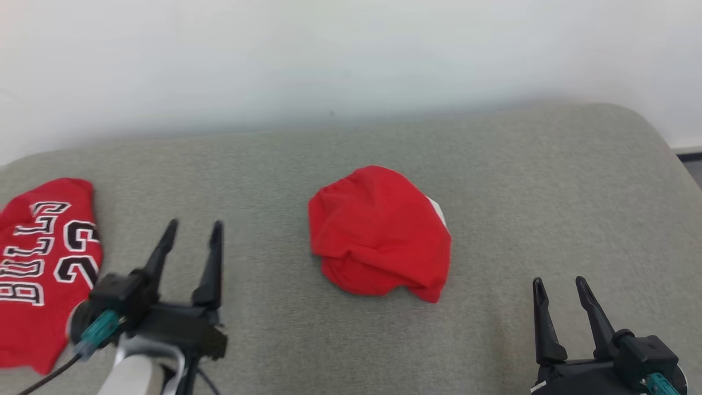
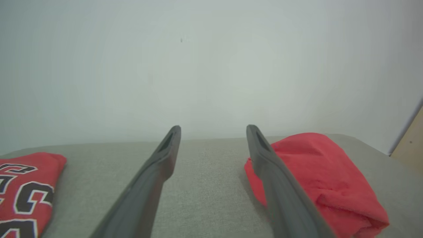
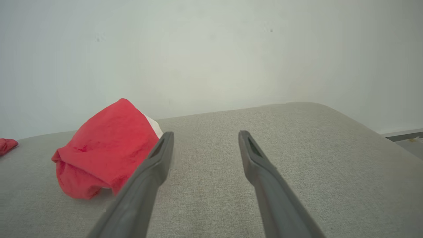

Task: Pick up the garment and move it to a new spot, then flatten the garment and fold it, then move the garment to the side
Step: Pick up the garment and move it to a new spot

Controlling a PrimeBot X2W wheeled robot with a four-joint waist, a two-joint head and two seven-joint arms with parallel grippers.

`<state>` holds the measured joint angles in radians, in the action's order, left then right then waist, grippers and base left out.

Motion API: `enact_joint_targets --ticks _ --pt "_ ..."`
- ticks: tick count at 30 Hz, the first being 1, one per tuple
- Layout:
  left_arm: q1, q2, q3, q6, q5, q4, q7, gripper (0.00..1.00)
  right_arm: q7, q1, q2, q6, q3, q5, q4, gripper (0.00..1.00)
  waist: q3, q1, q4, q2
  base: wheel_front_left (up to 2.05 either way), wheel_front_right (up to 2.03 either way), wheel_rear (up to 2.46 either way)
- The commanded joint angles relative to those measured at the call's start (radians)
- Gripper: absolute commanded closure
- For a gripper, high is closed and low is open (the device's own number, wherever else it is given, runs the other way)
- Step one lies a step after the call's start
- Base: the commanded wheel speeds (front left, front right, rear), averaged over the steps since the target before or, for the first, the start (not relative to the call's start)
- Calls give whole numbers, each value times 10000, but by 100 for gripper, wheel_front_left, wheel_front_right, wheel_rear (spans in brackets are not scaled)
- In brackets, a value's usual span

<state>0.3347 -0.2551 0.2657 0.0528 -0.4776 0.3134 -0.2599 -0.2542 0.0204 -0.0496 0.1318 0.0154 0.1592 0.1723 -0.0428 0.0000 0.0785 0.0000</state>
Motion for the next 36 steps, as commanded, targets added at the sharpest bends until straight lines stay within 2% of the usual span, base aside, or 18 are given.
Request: enact_joint_targets --ticks 1,8,13,27,36 --pt "-164 -48 -51 -14 55 -88 -51 0 29 -96 -15 -21 16 -78 -42 0 234 0 -302 0 0 0 0" --pt "-1289 -322 -725 -443 380 -1186 -56 0 135 -252 -15 -21 95 -89 -249 0 425 0 -679 0 0 0 0" --pt "-1932 -276 -977 -507 650 -1690 -59 0 172 -299 -15 -21 86 -34 -308 0 477 0 -742 0 0 0 0" --pt "-2731 -101 -1220 -57 1094 -1674 -61 0 165 -370 -15 -21 206 -49 -304 0 521 0 -705 0 0 0 0" --pt "-3013 88 -1615 -10 1334 -1683 -61 0 213 -417 -15 -21 216 -74 -325 0 533 0 -712 0 0 0 0"
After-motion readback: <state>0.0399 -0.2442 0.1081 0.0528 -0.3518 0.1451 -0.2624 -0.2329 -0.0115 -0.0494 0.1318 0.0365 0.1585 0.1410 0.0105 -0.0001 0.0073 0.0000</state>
